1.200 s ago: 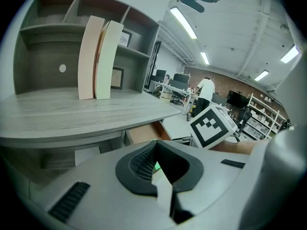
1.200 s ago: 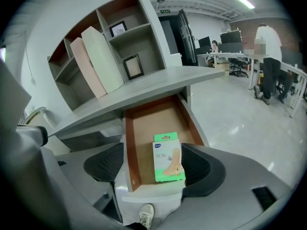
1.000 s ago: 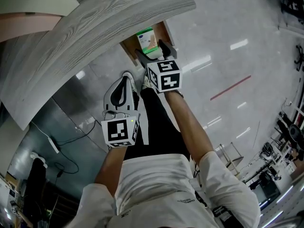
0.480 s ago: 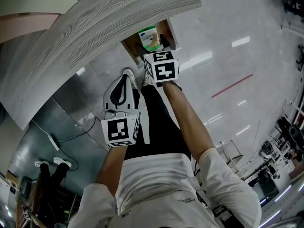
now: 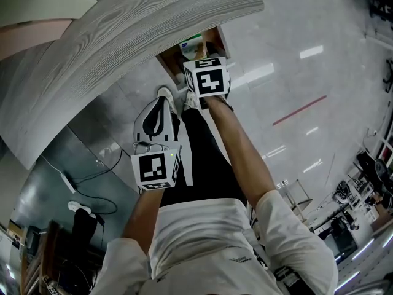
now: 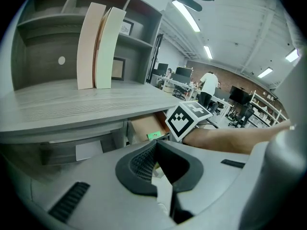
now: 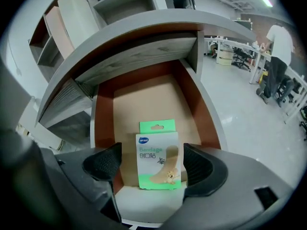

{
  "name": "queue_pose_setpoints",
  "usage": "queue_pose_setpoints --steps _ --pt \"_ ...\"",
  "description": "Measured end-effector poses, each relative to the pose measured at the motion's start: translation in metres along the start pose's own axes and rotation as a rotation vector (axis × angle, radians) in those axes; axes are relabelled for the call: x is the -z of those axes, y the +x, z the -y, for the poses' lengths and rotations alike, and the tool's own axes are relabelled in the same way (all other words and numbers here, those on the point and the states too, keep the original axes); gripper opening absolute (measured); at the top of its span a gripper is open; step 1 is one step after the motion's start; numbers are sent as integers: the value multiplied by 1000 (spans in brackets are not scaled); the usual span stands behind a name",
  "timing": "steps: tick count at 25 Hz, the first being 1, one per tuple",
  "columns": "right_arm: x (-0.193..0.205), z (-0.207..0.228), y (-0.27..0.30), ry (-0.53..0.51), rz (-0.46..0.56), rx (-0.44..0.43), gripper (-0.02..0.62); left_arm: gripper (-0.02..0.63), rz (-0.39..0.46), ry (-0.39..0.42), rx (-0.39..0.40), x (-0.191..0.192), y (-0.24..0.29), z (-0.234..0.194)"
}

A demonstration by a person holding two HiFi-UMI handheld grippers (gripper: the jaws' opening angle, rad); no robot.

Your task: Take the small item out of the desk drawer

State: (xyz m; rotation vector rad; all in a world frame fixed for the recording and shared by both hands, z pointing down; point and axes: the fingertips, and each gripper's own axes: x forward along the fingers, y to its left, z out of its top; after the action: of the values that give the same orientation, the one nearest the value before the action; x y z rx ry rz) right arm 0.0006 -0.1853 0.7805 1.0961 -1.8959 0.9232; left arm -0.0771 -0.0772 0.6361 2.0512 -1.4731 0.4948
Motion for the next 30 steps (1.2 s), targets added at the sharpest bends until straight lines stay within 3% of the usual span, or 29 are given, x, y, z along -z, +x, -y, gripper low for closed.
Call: queue_pose_setpoints --steps 15,30 --pt "-9 7 20 -98 -92 30 383 15 -25 -31 8 1 20 0" --pt "-6 18 27 -57 -119 70 377 15 -29 -68 -6 -4 24 -8"
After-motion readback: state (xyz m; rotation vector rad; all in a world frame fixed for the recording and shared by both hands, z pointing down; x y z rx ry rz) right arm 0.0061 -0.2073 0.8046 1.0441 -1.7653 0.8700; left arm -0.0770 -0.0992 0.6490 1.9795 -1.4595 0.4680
